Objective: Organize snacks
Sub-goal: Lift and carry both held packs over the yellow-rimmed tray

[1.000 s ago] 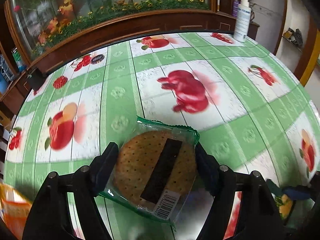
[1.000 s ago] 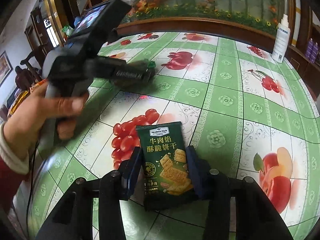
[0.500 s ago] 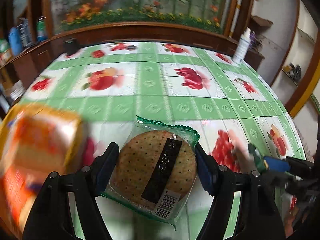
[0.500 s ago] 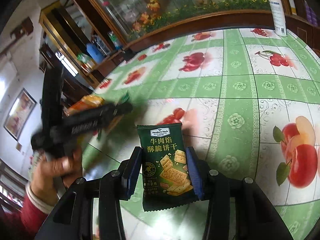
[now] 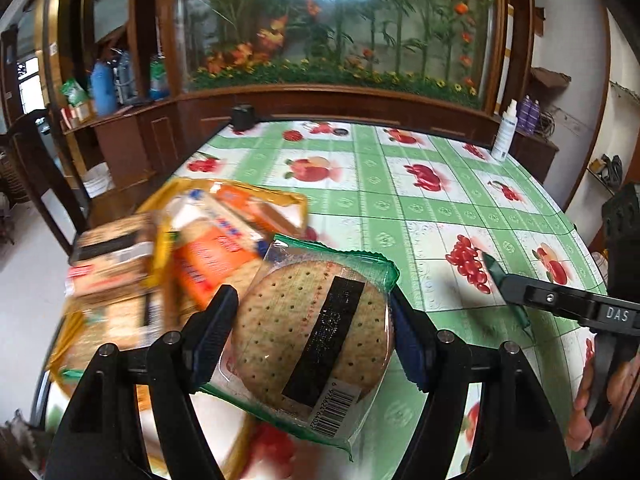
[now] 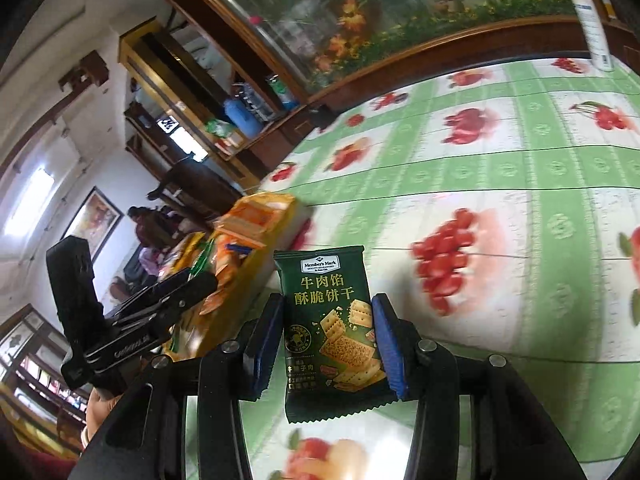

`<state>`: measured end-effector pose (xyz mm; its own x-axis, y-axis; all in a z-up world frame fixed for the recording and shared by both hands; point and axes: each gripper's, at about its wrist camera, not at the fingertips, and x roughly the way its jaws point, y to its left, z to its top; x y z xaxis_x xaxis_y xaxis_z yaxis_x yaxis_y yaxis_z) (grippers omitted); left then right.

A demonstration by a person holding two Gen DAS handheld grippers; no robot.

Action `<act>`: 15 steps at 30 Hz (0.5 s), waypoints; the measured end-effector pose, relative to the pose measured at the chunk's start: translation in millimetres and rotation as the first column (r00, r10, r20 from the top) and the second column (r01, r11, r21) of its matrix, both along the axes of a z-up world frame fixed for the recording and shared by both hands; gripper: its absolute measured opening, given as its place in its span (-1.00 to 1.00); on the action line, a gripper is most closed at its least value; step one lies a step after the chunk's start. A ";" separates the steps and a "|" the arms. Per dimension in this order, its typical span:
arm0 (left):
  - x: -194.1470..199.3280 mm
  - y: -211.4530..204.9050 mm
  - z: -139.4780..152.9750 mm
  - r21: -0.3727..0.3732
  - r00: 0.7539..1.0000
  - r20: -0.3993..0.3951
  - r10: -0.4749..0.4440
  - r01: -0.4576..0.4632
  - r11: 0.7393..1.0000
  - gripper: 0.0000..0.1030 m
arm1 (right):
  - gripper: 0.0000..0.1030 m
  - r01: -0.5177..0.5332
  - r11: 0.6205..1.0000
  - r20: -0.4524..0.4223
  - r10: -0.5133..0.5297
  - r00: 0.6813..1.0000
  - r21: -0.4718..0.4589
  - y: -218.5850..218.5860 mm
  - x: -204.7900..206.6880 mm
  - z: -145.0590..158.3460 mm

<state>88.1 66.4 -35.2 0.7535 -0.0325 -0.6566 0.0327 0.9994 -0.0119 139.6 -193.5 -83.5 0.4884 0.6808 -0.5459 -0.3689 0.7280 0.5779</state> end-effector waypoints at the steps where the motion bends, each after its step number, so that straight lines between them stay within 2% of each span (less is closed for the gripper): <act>1: -3.2 2.9 2.0 0.007 1.000 0.008 0.010 -0.010 1.000 0.42 | -0.11 -0.012 1.000 0.003 0.012 1.000 0.009 6.9 -1.9 1.5; 8: -19.3 31.6 8.7 0.027 0.995 0.047 0.088 -0.089 0.996 0.42 | -0.11 -0.090 0.996 0.024 0.089 0.996 0.018 52.4 -11.4 10.0; 15: -29.1 57.4 9.6 0.011 0.988 0.058 0.141 -0.141 0.990 0.42 | -0.11 -0.162 0.987 0.041 0.162 0.986 0.003 93.5 -14.6 17.9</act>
